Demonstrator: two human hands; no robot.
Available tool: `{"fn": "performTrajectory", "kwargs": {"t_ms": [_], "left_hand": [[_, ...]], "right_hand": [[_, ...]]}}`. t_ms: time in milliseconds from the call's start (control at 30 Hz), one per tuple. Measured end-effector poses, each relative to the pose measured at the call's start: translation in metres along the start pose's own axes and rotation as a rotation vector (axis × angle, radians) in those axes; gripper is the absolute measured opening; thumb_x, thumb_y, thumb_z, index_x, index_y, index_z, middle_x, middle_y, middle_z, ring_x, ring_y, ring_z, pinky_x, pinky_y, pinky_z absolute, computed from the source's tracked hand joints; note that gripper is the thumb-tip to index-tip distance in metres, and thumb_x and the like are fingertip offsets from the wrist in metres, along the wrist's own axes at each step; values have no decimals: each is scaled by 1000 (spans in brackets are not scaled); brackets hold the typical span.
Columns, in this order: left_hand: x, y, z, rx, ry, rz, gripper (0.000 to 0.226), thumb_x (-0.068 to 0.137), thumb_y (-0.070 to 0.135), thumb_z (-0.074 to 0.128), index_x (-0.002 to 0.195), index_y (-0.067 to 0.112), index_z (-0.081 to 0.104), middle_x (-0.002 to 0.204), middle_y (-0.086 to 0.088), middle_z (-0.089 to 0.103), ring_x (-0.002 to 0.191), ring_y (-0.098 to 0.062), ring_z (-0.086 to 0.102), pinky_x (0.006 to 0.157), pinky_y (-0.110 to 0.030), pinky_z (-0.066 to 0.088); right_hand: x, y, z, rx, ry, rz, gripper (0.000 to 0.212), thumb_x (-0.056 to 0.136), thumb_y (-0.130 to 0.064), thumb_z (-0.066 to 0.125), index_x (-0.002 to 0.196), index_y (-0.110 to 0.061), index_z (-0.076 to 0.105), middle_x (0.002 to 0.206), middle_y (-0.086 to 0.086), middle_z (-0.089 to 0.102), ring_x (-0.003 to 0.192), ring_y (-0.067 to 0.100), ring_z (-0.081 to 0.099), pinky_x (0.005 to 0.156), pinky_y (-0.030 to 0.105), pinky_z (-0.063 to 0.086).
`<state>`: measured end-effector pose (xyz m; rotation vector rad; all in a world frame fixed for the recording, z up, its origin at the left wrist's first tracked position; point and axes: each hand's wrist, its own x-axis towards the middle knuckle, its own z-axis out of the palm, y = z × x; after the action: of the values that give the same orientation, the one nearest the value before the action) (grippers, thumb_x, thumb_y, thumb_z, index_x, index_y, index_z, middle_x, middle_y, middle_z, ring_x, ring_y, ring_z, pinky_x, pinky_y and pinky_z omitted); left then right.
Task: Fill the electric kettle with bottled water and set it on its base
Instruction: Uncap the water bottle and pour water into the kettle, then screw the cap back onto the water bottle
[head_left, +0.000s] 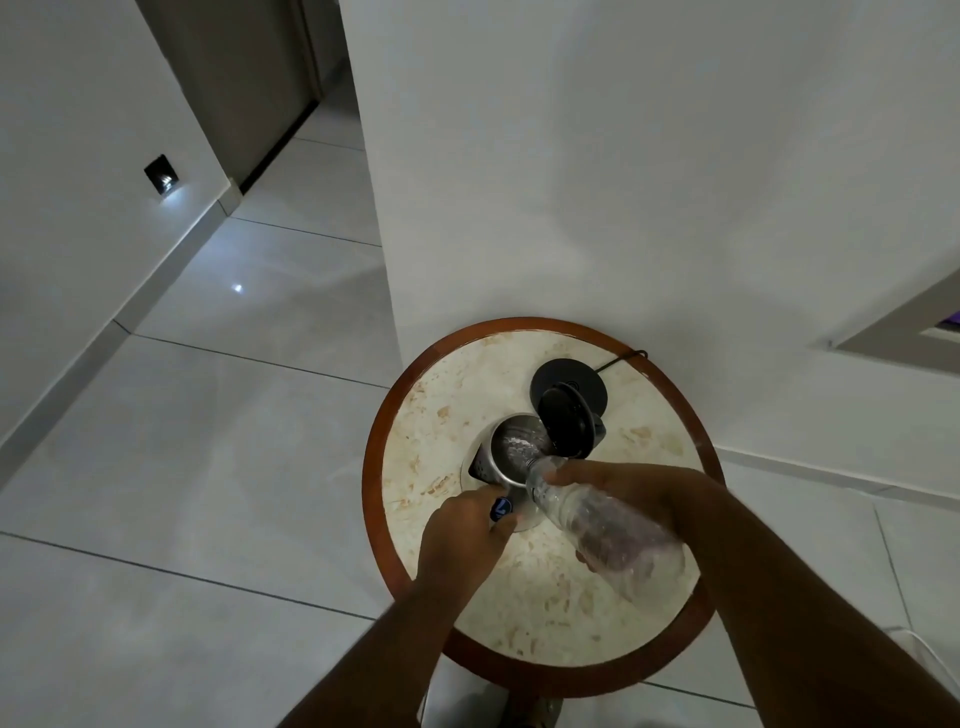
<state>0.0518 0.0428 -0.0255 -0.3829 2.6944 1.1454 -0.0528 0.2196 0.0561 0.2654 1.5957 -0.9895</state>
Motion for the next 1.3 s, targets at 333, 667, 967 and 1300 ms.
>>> {"fn": "performTrajectory", "kwargs": {"t_ms": [333,667,967,1300], "left_hand": [[-18,39,2,-672,-54,-230,15,87,26,66,98,19,71,86,-2,73,84,-17,68,76,-30,55],[-4,104,39,-321,-23,86,41,83,39,70,118,18,65,108,4,71,97,-8,65,86,-27,55],[26,146,67,64,-56,401,45,83,42,68,121,18,64,120,-2,57,108,-14,56,89,-22,50],[43,171,89,478,-29,605,57,86,57,53,120,12,61,112,-10,64,99,-21,60,81,-27,45]], "right_hand": [[13,95,-3,-345,204,-183,68,56,-45,87,111,-25,52,103,-2,64,89,12,64,72,24,54],[51,157,6,-254,701,-552,76,61,-43,83,114,-44,29,98,-18,54,80,1,59,58,8,49],[79,160,-22,55,953,-620,74,64,-46,80,122,-29,36,98,-17,55,82,3,59,69,8,44],[108,170,-41,198,1031,-544,69,73,-46,70,127,-16,40,101,1,62,90,17,64,74,29,54]]}}
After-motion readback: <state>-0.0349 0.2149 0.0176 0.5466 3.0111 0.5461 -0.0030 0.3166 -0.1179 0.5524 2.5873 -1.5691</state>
